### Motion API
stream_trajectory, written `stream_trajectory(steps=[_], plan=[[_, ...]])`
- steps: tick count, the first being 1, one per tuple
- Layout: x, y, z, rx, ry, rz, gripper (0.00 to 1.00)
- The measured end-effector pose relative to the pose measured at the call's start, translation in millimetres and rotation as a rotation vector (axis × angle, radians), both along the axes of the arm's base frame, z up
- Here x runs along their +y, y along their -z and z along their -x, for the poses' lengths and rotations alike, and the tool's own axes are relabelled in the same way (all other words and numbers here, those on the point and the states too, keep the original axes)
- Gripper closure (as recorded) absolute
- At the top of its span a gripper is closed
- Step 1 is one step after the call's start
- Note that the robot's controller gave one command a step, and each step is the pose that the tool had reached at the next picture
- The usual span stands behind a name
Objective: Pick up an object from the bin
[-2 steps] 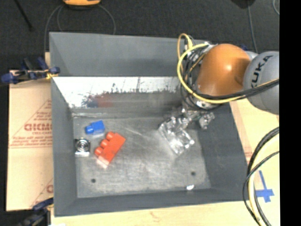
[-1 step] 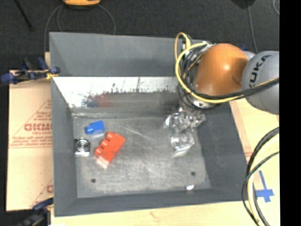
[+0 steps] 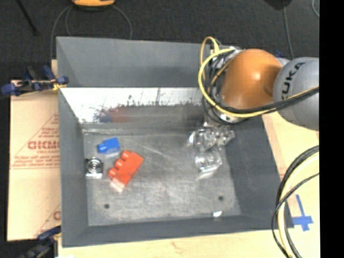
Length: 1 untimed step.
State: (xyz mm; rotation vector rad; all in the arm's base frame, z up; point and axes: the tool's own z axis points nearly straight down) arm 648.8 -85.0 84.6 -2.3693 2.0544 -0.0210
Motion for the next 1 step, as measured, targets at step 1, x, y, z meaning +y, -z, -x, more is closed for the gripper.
stream_trajectory(steps=[1], plan=[[2.5, 0.5, 0.0, 0.001, -0.166, 0.002, 1.0]])
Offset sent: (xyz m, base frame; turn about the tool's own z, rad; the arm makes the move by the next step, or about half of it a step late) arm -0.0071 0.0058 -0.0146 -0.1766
